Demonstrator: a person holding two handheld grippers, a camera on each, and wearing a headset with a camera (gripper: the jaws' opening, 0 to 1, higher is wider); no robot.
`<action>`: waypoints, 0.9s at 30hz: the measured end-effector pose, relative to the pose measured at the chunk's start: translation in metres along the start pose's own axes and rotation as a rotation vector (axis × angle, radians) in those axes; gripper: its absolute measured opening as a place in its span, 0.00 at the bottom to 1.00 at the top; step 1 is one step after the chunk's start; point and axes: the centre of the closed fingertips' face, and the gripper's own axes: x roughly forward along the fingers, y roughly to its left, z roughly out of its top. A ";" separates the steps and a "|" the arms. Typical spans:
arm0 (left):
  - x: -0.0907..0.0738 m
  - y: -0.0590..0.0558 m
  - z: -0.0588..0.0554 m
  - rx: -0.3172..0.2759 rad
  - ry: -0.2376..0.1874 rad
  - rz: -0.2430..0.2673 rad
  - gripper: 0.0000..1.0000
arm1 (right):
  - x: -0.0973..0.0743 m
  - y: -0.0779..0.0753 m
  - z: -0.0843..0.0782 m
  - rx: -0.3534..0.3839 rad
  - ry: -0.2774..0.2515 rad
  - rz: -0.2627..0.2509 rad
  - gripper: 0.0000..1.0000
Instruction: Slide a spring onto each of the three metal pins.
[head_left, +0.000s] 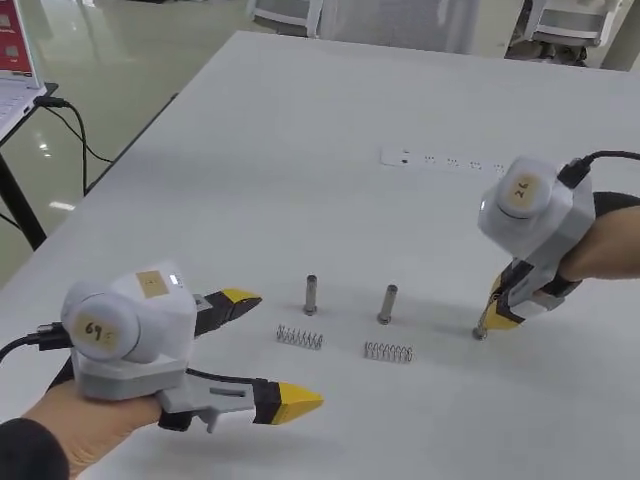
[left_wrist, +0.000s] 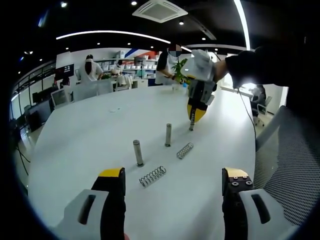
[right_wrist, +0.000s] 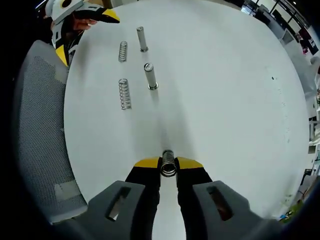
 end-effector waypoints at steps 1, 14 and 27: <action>0.000 0.000 0.000 -0.001 0.000 0.000 0.78 | 0.002 0.000 -0.001 0.002 0.002 -0.001 0.13; 0.000 -0.001 0.000 -0.001 0.000 -0.001 0.77 | 0.011 0.002 -0.003 0.011 0.009 -0.002 0.13; -0.001 -0.001 0.001 -0.003 -0.001 -0.001 0.77 | 0.015 0.003 -0.005 0.020 0.005 0.002 0.16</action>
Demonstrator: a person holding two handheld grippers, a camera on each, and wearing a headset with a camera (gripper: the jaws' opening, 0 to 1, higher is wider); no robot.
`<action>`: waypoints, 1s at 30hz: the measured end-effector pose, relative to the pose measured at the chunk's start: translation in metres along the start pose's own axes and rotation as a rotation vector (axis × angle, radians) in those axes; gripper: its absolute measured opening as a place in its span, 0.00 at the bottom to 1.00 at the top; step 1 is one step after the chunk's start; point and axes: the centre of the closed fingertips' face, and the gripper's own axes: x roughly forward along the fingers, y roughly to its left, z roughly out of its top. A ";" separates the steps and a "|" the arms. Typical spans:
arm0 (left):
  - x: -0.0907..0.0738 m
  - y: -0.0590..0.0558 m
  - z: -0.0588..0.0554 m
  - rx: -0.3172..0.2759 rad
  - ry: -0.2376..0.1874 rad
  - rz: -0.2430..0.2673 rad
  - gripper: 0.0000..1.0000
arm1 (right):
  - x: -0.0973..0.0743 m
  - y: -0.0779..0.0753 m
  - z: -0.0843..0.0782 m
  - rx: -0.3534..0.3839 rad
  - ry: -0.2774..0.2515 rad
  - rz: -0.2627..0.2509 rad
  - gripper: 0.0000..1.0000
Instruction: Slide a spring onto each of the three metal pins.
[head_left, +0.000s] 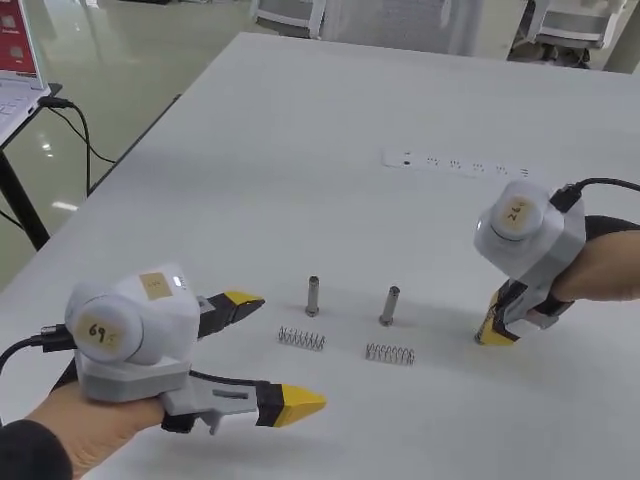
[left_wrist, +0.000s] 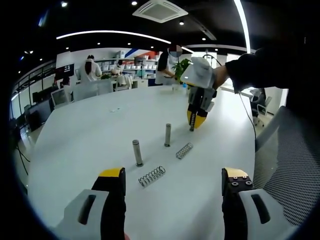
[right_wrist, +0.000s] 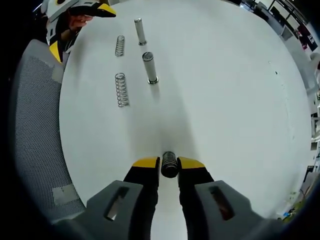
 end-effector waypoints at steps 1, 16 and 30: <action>0.000 0.000 0.000 0.000 0.000 0.000 0.77 | 0.000 0.000 0.000 -0.001 0.000 -0.001 0.16; 0.000 0.000 0.001 0.004 -0.001 -0.002 0.77 | -0.004 -0.006 -0.003 0.011 -0.024 -0.023 0.24; 0.002 0.001 0.002 0.010 -0.002 -0.009 0.77 | -0.012 0.003 -0.017 0.051 -0.038 -0.036 0.26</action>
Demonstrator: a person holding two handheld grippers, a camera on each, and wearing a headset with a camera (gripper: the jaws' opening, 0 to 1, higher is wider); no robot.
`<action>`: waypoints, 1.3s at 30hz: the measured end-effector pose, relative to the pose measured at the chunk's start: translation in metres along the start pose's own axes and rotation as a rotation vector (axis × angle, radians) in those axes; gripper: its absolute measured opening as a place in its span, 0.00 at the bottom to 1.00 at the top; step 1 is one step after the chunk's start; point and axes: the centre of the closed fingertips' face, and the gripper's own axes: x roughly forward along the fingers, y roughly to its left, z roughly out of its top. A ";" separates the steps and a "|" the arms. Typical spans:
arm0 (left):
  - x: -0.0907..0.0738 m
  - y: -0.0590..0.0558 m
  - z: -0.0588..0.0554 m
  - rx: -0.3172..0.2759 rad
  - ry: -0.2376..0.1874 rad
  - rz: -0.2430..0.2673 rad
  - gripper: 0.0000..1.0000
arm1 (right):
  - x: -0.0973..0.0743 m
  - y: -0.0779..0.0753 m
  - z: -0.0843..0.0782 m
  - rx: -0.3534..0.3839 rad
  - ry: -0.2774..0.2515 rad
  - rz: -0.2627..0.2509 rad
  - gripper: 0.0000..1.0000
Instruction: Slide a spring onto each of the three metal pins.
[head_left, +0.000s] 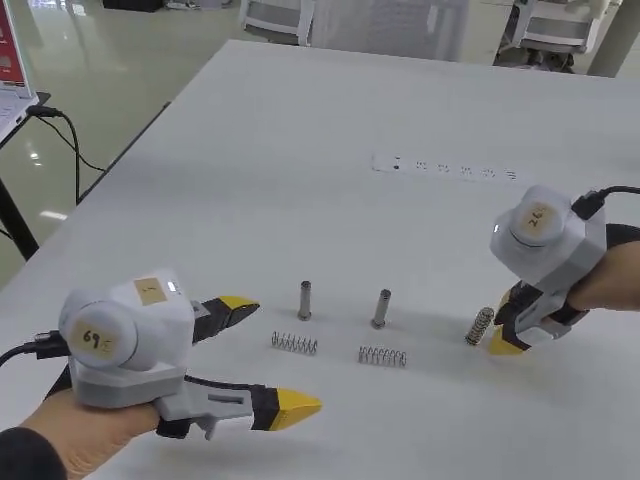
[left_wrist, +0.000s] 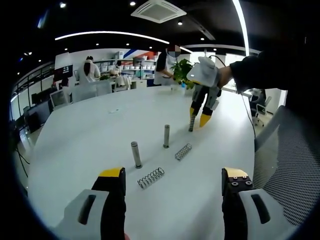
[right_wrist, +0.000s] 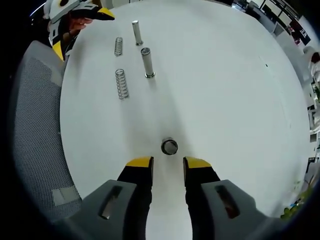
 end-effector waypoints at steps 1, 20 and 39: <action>0.000 0.000 0.000 0.000 0.000 -0.001 0.77 | 0.000 0.002 -0.001 0.002 -0.001 0.002 0.26; 0.002 -0.003 0.001 0.009 -0.003 -0.009 0.77 | 0.000 0.031 -0.004 0.016 -0.026 0.030 0.26; 0.001 -0.006 0.004 0.016 -0.015 -0.008 0.76 | 0.000 0.064 0.032 -0.078 -0.054 0.063 0.26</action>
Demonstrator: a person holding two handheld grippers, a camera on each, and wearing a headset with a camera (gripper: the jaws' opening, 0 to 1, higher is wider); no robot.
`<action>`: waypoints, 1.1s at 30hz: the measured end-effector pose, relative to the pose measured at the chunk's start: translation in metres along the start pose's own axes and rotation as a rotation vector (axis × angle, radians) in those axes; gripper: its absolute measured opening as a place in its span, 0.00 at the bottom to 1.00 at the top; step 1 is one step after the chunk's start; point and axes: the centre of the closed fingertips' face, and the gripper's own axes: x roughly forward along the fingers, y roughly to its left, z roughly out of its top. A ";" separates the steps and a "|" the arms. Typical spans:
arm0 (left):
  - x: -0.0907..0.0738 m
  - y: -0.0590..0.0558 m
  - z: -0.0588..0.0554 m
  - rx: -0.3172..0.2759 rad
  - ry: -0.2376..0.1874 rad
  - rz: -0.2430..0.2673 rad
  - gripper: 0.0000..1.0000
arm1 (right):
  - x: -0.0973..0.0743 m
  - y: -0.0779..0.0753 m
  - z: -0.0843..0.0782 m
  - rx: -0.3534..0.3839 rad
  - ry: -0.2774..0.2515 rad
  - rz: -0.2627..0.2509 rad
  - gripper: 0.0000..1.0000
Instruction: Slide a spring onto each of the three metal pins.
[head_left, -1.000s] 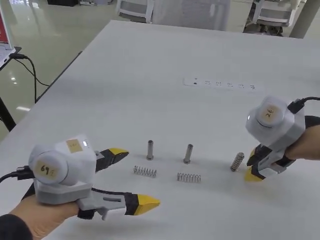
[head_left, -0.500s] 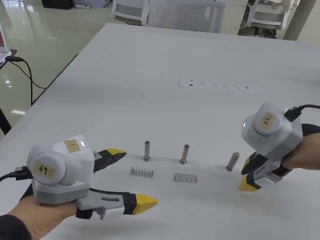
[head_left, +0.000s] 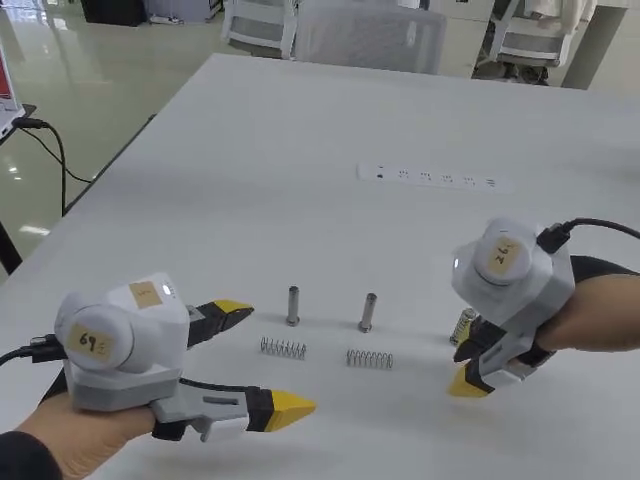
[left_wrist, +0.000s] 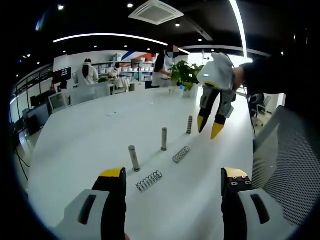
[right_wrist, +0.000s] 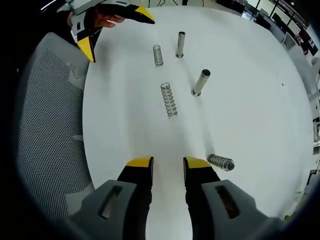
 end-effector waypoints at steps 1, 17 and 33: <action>0.000 0.000 0.000 0.000 0.001 0.000 0.76 | 0.000 -0.001 0.005 -0.008 -0.007 -0.001 0.26; 0.000 -0.002 0.001 0.002 0.009 0.000 0.76 | 0.018 -0.003 0.047 -0.081 -0.043 0.018 0.25; 0.001 -0.001 0.001 -0.006 0.008 0.003 0.75 | 0.038 -0.008 0.053 -0.115 -0.029 0.038 0.21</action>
